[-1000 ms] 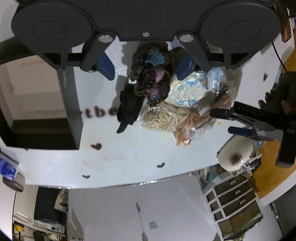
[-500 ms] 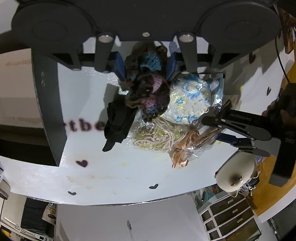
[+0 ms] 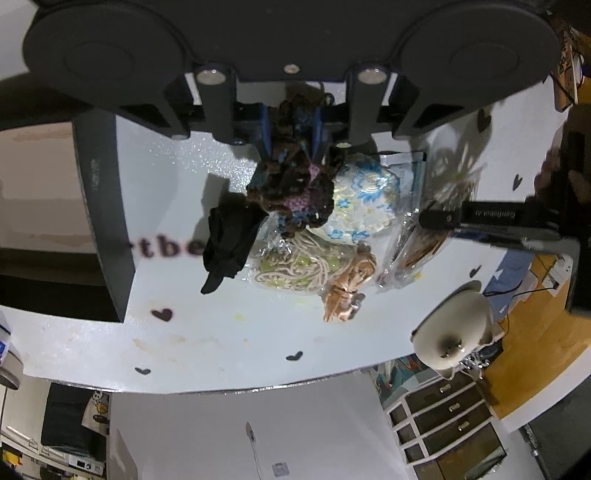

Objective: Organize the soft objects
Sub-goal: 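Grasp the crocheted yarn bundle with the right tool while the left tool grasps the bag of tan cords, then carry both held items into the black box and open both tools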

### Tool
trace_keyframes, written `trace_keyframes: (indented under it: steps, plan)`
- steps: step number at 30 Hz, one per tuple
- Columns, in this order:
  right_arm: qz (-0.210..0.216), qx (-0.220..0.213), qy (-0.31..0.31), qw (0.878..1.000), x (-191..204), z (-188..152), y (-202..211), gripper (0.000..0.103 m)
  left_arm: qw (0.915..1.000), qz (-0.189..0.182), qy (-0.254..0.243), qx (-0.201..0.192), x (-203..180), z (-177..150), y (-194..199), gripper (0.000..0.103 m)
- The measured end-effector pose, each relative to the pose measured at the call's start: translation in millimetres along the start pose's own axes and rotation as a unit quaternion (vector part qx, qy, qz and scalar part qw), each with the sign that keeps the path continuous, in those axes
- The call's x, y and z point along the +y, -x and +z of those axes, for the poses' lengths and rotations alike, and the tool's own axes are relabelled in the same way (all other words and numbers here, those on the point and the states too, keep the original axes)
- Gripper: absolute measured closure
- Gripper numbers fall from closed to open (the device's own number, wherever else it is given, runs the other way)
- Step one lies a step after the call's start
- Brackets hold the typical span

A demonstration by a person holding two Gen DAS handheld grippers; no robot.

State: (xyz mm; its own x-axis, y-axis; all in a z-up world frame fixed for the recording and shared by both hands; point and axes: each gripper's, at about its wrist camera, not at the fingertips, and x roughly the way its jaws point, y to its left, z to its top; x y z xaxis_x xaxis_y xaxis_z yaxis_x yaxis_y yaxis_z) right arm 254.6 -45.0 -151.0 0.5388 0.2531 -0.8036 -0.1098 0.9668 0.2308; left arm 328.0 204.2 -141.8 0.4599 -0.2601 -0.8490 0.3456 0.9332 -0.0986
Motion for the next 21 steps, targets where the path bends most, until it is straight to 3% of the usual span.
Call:
trace_keyframes:
  steps: [12,21]
  plan:
    - [0.034,-0.064,-0.002,0.997,-22,-6,55,0.081,0.9923,0.026,0.098,-0.071,-47,-22,58,0.068]
    - [0.06,-0.11,-0.008,0.992,-95,12,98,0.081,0.9799,0.018,0.16,-0.117,-124,-3,79,0.068]
